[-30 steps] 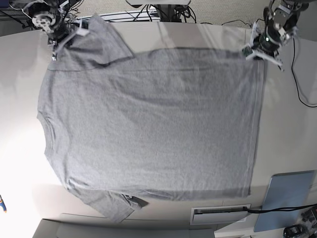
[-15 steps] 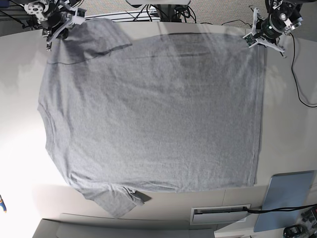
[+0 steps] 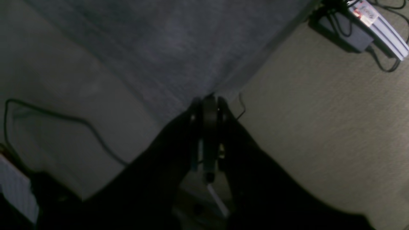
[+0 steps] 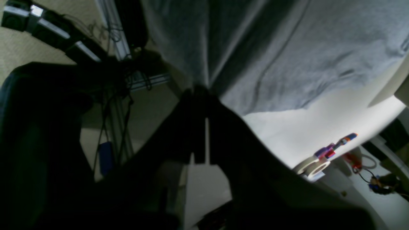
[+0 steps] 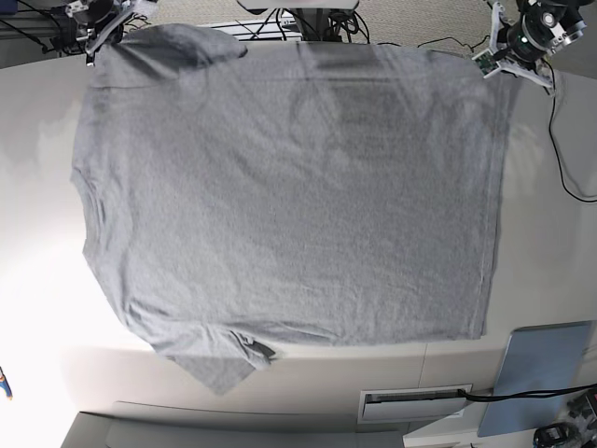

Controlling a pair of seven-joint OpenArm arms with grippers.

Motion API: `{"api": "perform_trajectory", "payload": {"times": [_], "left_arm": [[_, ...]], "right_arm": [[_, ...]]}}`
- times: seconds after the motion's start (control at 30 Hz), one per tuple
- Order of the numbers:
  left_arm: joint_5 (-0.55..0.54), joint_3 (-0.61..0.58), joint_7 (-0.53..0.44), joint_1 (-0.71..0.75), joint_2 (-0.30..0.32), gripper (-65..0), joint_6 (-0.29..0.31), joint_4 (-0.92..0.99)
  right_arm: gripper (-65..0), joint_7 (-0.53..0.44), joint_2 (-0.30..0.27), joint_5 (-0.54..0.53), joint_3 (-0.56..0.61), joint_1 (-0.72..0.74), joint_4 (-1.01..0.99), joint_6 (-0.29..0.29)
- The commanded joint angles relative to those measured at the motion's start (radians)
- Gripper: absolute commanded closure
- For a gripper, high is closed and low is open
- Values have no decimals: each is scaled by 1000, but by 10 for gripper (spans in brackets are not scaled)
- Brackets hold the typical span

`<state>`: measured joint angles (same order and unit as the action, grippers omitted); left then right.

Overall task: Fold the T-shirt properly
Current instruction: 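Grasp the shoulder edges with both grippers and pull them toward the robot, then fold the shoulder edge over onto the shirt body with both grippers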

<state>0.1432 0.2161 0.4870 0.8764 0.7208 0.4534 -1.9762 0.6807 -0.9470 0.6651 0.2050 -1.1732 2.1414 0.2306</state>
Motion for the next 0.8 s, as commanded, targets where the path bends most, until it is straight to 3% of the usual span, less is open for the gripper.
{"api": "perform_trajectory", "payload": {"times": [0.0,0.3,0.37,0.53,0.67,0.77], "left_arm": [[-18,11,11,10,14,0,-7,-19],[-43,12,15,3,14,0,-28,-26],[-43,15,14,2,14,0,-67,-32],[-44,64,12,1,13,0,-69,-73],[-102,87,11,-25,13,0,-126,-87],[-169,86,10,-72,10,0,-128,-83]], "right_arm": [[0,20,-8,14,-4,-21,22,-13],[0,26,-9,44,-23,-60,124,-31],[0,23,-8,43,-60,-55,123,-43],[0,-22,-9,41,-187,-53,123,-82],[0,-58,-8,-14,-256,-16,122,-97],[0,-74,-8,-64,-259,58,121,-97]]}}
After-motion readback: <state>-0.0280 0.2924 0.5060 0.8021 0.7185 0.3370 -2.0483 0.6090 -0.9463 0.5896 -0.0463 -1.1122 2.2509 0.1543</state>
